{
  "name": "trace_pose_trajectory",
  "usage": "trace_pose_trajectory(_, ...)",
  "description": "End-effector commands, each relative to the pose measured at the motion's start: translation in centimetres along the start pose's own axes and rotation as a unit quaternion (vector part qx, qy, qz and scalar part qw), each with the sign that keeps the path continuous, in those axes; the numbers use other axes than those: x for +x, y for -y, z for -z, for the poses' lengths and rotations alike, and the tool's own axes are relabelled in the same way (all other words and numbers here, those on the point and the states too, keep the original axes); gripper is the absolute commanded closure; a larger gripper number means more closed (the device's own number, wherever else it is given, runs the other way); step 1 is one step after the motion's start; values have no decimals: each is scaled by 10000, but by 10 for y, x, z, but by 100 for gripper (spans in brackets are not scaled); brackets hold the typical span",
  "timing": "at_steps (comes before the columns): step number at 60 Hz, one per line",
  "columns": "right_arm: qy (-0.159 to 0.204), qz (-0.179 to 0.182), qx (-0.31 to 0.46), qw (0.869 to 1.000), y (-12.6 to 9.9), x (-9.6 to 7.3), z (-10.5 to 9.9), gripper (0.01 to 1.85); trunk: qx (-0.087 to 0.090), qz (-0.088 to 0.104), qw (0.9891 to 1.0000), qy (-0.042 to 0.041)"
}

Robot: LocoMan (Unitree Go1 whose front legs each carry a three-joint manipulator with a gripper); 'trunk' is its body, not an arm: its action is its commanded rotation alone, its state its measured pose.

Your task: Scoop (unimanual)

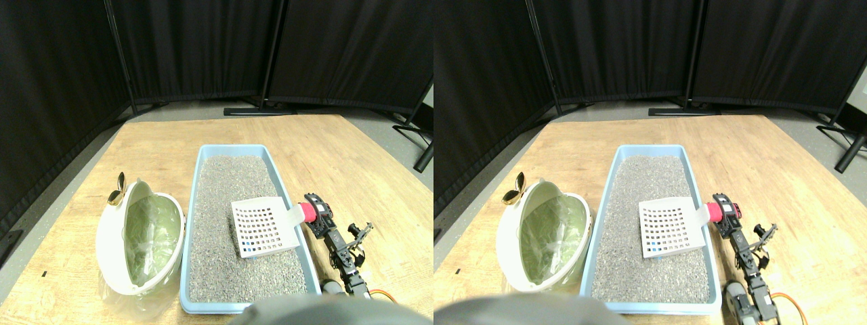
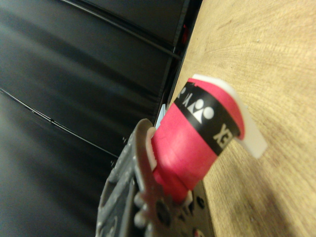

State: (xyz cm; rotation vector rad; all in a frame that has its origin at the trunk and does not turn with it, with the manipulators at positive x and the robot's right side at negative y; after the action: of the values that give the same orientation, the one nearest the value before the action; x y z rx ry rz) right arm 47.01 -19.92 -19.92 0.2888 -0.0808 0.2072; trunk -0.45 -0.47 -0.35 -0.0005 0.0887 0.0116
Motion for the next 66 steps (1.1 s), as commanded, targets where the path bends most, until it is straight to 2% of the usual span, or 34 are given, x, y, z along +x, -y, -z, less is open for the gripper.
trace_pose_trajectory(1, 515, -225, -411, 9976, -7, -2, -22, 181, -140, -46, 9998, -128)
trace_pose_trajectory(2, 611, -366, -532, 9960, -10, -2, -31, 181, -140, -46, 9998, -128)
trace_pose_trajectory(3, 611, -366, -532, 9960, -10, -2, -31, 181, -140, -46, 9998, -128)
trace_pose_trajectory(4, 756, -568, -649, 9934, -12, -1, -36, 181, -154, -61, 9998, -120)
trace_pose_trajectory(17, 906, -747, -1105, 9869, -22, 2, -69, 181, -251, -154, 9995, -104)
trace_pose_trajectory(26, 919, -771, -1217, 9853, -23, 4, -78, 181, -316, -238, 9992, -92)
trace_pose_trajectory(27, 1008, -952, -1326, 9814, -21, 7, -80, 181, -342, -267, 9990, -90)
trace_pose_trajectory(35, 1037, -977, -1532, 9779, -21, 8, -90, 181, -409, -348, 9985, -59)
trace_pose_trajectory(37, 1062, -1138, -1817, 9710, -21, 9, -96, 181, -443, -387, 9983, -58)
trace_pose_trajectory(44, 982, -1142, -2201, 9638, -22, 9, -109, 181, -502, -458, 9977, -34)
trace_pose_trajectory(54, 968, -1144, -2402, 9591, -19, 12, -115, 181, -530, -509, 9973, -29)
trace_pose_trajectory(56, 1010, -1215, -2447, 9567, -19, 12, -116, 181, -535, -517, 9972, -28)
trace_pose_trajectory(61, 828, -1139, -2773, 9504, -17, 13, -120, 181, -542, -540, 9971, -32)
trace_pose_trajectory(66, 770, -1239, -3023, 9420, -15, 13, -123, 181, -543, -539, 9971, -36)
